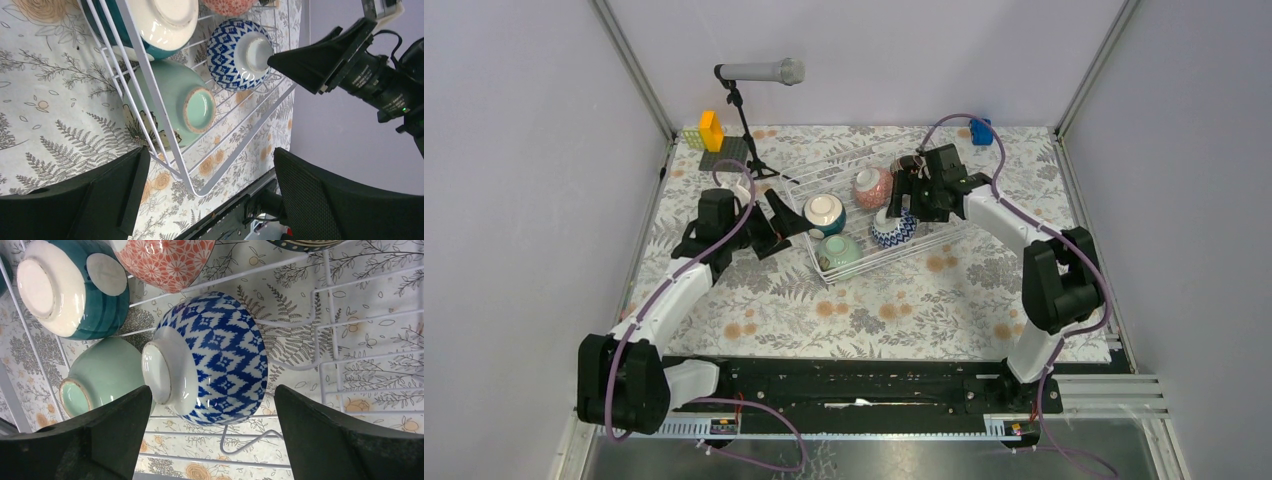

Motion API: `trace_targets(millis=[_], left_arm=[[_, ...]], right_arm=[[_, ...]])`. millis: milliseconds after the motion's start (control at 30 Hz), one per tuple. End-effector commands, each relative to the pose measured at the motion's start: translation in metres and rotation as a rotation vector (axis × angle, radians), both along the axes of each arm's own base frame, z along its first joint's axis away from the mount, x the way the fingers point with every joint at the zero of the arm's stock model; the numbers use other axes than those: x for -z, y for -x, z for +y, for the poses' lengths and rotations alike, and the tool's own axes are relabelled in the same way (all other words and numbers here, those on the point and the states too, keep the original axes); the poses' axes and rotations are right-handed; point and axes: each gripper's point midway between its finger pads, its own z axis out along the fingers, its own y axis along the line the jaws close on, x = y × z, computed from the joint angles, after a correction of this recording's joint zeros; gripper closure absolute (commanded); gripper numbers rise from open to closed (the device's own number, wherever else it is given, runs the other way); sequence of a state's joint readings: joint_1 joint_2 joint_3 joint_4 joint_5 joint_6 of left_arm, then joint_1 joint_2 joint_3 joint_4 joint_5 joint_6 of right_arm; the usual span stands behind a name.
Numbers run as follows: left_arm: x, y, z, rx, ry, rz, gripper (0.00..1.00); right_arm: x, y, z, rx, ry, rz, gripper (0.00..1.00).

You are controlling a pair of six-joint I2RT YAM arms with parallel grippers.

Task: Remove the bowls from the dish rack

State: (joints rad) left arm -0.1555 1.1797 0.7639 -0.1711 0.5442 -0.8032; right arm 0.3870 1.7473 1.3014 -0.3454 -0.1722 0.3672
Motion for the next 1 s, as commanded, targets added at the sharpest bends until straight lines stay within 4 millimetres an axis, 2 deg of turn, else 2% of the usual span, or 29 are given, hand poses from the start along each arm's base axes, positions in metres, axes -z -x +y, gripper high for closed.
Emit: trace_targets(millis=[0,200,467,533,700,967], left_arm=[[-0.015,0.0,-0.007,0.034,0.014,-0.102,0.01],[-0.001,0.004,-0.011,0.071,-0.001,-0.093,0.01],[-0.006,0.005,-0.015,0.092,0.011,-0.115,0.01],[-0.006,0.004,-0.016,0.089,0.016,-0.108,0.01],[-0.012,0.001,-0.017,0.084,0.033,-0.11,0.01],[-0.024,-0.001,-0.019,0.092,0.041,-0.129,0.01]], right_arm=[[-0.017,-0.015,0.011,-0.023,-0.05,-0.039,0.0],[-0.008,-0.021,0.012,-0.025,-0.03,-0.018,0.0],[-0.004,-0.021,0.015,-0.011,-0.048,0.01,0.01],[-0.009,-0.02,0.016,-0.006,-0.06,0.005,0.05],[-0.029,-0.017,0.022,-0.029,-0.107,-0.021,0.2],[-0.049,-0.009,0.03,-0.064,-0.17,-0.035,0.34]])
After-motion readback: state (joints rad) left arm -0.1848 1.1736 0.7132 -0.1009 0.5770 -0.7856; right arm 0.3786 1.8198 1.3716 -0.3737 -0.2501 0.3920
